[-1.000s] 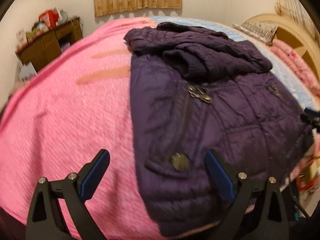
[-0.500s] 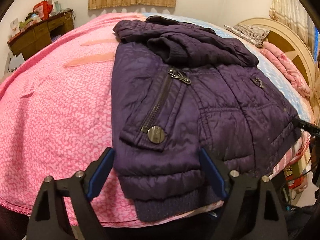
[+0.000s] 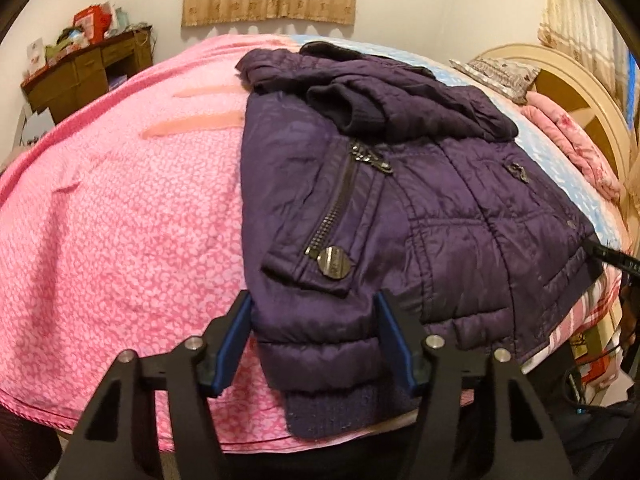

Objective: Fold large clothes
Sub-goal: 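Move both tools to the knit hem band and grasp it, then lift the hem band with both tools and fold it over toward the collar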

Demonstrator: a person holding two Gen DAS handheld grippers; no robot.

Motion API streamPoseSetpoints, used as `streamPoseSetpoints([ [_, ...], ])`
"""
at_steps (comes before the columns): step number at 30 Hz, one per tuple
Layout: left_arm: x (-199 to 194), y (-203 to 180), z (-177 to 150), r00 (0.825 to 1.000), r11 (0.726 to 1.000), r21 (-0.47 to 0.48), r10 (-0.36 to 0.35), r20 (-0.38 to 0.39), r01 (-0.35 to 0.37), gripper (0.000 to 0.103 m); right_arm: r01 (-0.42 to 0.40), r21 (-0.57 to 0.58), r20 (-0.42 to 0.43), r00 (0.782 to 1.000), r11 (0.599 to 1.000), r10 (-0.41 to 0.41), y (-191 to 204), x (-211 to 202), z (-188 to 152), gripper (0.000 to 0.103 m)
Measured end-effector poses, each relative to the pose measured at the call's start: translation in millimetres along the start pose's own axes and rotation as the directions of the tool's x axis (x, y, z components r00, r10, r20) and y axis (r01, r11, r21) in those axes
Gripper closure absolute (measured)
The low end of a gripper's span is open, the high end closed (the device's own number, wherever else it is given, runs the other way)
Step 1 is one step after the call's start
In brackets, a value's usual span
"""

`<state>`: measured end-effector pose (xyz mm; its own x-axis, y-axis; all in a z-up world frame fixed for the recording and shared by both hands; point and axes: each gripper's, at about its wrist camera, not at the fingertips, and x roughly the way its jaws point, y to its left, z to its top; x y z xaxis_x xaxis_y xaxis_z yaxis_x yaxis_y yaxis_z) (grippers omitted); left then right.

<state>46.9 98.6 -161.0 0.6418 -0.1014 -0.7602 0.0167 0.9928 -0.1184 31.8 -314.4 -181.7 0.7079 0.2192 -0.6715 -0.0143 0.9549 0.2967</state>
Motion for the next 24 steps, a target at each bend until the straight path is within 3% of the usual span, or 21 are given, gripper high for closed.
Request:
streamPoseSetpoints([
  [3,-1.7,0.2,0.4,0.999,0.999,0.005,0.052,0.017,-0.052,0.019,-0.010,0.002,0.008,1.000,1.000,0.010,-1.8,1.9,-1.6,0.055],
  [5,-0.4,0.2,-0.1,0.998,0.998,0.012,0.065,0.013,-0.065,0.018,-0.006,-0.017,0.014,1.000,1.000,0.006,-0.3,2.2,-3.0,0.055],
  [8,6.4,4.4,-1.1,0.999,0.999,-0.032,0.026,-0.020,-0.027,0.018,-0.034,0.006,0.024,0.999,0.999,0.034,-4.9,3.3,-5.8,0.055],
  [11,9.2,6.8,-4.0,0.997,0.995,-0.075,-0.064,-0.041,0.061,0.040,-0.060,0.013,0.007,0.998,0.998,0.060,-5.3,-0.2,-4.3,0.064],
  [13,5.3,2.5,-2.1,0.998,0.997,-0.051,-0.063,-0.023,0.062,0.047,-0.106,0.035,0.019,0.994,0.994,0.106,-7.9,-6.0,-2.3,0.069],
  [15,-1.5,2.3,0.3,0.996,0.996,-0.041,-0.084,-0.001,0.084,0.061,-0.160,0.068,0.043,0.987,0.985,0.157,-12.5,-12.7,-0.3,0.073],
  [18,-11.4,5.7,8.1,0.989,0.988,-0.063,-0.142,0.038,0.144,0.065,-0.192,0.080,0.048,0.981,0.978,0.188,-12.0,-11.0,-0.2,0.074],
  [22,-2.3,2.2,3.2,0.993,0.992,-0.054,-0.114,0.025,0.115,0.063,-0.184,0.123,0.024,0.983,0.975,0.182,-17.6,3.7,-8.3,0.067],
  [24,1.6,2.0,1.4,0.994,0.992,-0.065,-0.109,0.016,0.109,0.055,-0.206,0.144,0.044,0.978,0.968,0.202,-20.3,3.6,-10.1,0.067],
])
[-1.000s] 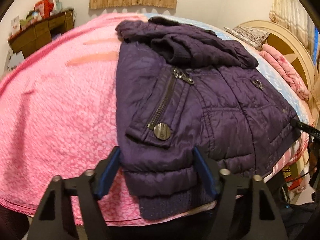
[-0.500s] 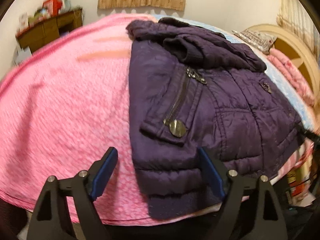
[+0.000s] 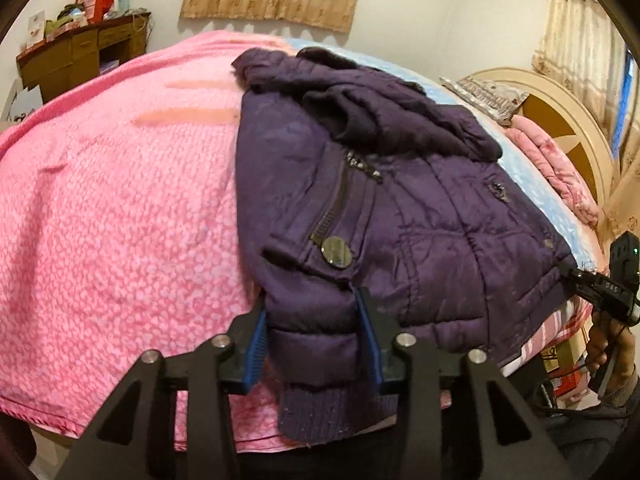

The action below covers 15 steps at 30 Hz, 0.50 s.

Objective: Fold large clothes
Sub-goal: 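Lift the hem band with both tools and fold it over toward the collar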

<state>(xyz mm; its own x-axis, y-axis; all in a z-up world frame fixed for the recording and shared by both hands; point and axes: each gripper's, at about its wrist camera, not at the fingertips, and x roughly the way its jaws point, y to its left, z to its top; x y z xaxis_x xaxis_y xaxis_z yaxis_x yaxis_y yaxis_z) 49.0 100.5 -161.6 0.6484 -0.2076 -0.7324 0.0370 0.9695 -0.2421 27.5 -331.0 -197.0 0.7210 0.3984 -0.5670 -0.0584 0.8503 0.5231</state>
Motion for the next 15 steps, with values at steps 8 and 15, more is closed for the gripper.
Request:
streamPoseSetpoints([
  [8,-9.2,-1.4,8.8,0.998,0.998,0.034,-0.049,0.025,0.048,0.073,-0.077,-0.019,0.062,0.995,0.997,0.078,10.9,-20.6,7.2,0.081],
  [15,-47.1,-1.6,51.1,0.973,0.981,0.015,-0.191,0.132,0.191,0.078,-0.173,-0.057,0.161,0.970,0.983,0.180,42.9,-42.9,53.6,0.084],
])
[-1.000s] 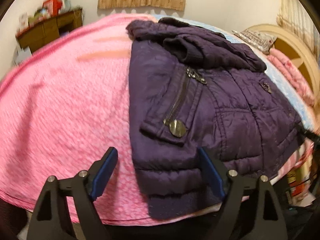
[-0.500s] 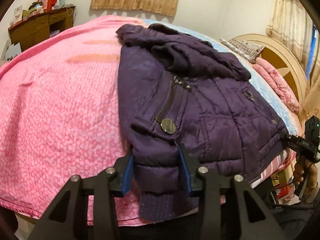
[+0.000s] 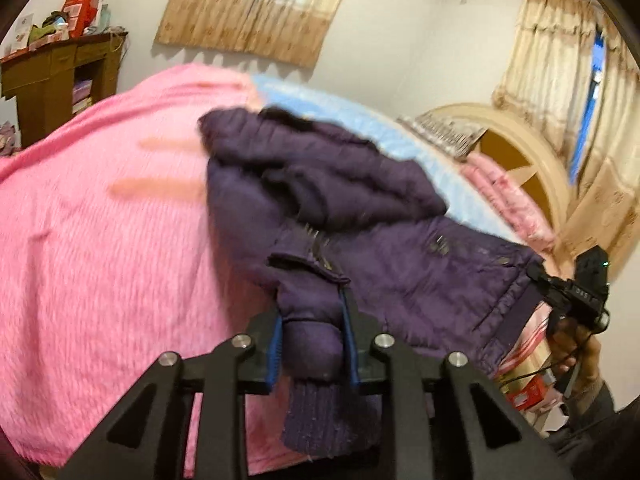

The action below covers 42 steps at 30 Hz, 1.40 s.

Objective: Fold large clothes
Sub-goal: 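Lift the hem band with both tools and fold it over toward the collar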

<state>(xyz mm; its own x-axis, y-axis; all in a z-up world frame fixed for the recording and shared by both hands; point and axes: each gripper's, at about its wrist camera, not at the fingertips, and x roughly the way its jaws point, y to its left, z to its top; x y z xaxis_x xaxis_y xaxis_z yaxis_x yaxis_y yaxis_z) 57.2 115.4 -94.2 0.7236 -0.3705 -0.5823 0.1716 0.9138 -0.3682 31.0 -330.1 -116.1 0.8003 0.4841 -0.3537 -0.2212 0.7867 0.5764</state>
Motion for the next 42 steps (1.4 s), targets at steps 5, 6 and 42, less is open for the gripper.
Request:
streamPoseSetpoints([
  [5,-2.3,1.2,36.9,0.996,0.998,-0.021,-0.057,0.064,0.059,0.079,-0.035,-0.005,0.037,0.999,0.999,0.035,13.9,7.8,45.3,0.084],
  [6,-3.2,2.8,43.9,0.995,0.997,-0.026,-0.066,0.077,0.068,0.079,-0.038,-0.007,0.041,0.998,0.999,0.038,16.2,9.6,54.8,0.085],
  [42,191.2,100.6,222.3,0.986,0.955,-0.284,0.036,-0.162,-0.082,0.062,0.289,0.060,-0.095,0.954,0.955,-0.283,-87.6,268.2,239.1,0.086],
])
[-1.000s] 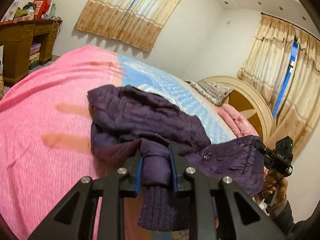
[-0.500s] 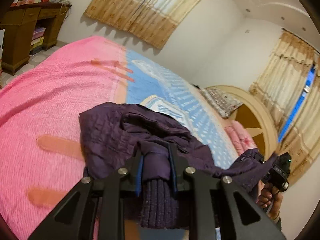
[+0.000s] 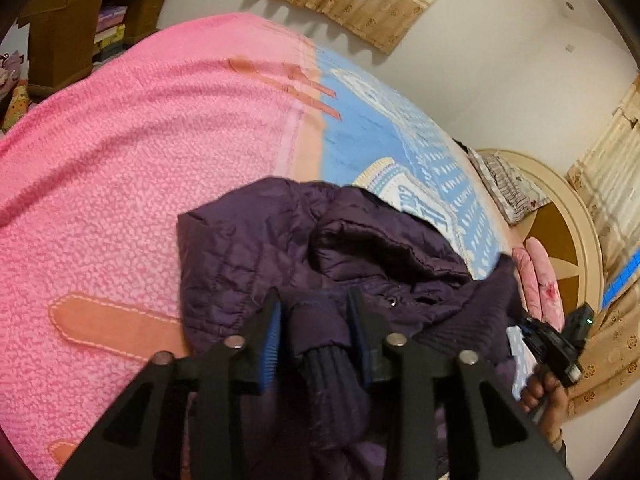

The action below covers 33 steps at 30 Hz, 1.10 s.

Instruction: Fold large clothes

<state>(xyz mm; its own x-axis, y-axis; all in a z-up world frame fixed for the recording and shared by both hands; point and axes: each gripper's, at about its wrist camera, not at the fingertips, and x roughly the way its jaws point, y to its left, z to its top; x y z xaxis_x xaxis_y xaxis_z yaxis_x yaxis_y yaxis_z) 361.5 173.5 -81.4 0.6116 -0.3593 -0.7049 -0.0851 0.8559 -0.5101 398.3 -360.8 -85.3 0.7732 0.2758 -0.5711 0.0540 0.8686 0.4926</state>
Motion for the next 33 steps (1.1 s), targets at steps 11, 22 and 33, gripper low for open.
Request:
streamPoseSetpoints([
  [11,-34.7,-41.8,-22.9,0.973,0.960,0.213,0.145,0.182,-0.183,0.037,0.168,-0.119,0.053,0.985,0.979,-0.163,20.4,1.7,6.5,0.031],
  [22,24.4,-103.9,-67.8,0.970,0.818,0.523,0.182,0.161,-0.241,0.030,0.151,-0.517,-0.140,0.956,0.842,-0.258,92.6,27.4,-66.8,0.031],
  [33,22.7,-77.0,-60.8,0.984,0.886,0.444,0.067,0.166,-0.135,0.097,0.177,-0.595,-0.048,0.966,0.784,-0.254,105.5,14.8,-73.8,0.078],
])
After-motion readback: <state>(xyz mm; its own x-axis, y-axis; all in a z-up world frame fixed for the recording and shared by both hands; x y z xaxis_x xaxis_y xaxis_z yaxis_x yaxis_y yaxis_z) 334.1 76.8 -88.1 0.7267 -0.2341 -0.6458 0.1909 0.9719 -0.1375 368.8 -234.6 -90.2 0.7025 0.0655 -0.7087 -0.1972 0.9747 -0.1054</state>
